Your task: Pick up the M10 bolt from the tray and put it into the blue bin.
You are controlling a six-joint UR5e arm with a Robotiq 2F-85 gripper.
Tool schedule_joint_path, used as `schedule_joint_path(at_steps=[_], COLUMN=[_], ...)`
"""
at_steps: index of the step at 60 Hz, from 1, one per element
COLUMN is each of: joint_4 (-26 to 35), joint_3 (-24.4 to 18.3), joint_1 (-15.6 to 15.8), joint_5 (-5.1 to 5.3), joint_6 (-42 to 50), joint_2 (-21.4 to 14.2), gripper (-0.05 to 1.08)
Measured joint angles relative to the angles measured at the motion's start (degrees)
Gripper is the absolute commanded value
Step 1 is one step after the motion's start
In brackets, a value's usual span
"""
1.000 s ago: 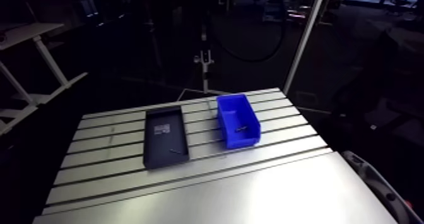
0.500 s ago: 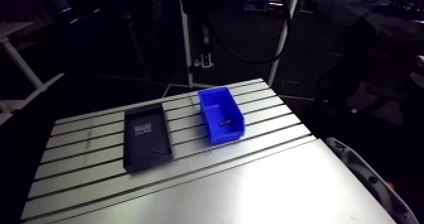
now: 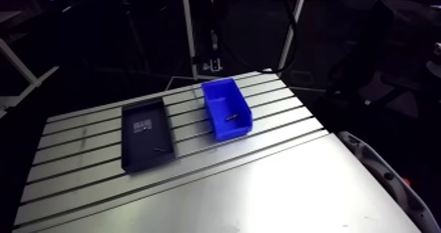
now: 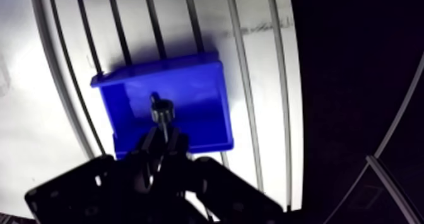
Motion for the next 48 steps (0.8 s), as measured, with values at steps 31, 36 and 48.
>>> schedule_joint_path(at_steps=[31, 36, 48], joint_4=[-2.2, -2.8, -4.5], joint_3=[2.6, 3.1, 4.5], joint_1=[-1.3, -1.5, -1.6], joint_5=[-0.16, -0.25, -0.4], joint_6=[0.4, 0.4, 0.4], joint_2=[2.0, 2.2, 3.0], gripper=[1.04, 1.04, 1.03])
